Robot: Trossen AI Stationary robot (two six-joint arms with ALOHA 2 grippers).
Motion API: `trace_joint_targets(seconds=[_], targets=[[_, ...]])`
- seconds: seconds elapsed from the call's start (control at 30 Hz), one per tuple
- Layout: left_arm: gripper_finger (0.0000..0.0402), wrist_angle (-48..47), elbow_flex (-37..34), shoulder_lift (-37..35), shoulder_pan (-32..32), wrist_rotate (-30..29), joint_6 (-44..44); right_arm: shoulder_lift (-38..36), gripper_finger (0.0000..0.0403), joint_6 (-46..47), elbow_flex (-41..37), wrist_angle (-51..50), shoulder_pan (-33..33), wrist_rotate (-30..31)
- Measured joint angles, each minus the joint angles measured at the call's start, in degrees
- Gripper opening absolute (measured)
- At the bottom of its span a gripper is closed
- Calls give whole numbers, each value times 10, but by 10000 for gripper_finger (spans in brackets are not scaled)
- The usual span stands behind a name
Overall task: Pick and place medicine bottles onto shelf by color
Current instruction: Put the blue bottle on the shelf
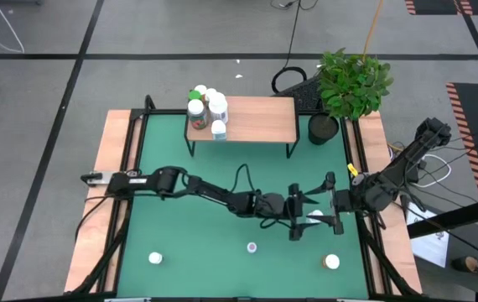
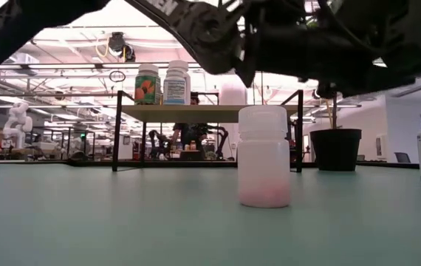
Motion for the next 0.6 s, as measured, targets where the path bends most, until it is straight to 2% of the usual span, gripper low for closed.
trace_joint_targets(seconds=[0.27, 0.43, 0.6], targets=[[324, 0, 72, 64, 3, 22, -31, 0, 312, 2, 0, 0, 0, 0], [320, -16, 77, 76, 3, 22, -32, 0, 312, 3, 0, 0, 0, 0], [293, -39, 78, 75, 3, 22, -35, 0, 312, 3, 0, 0, 0, 0]])
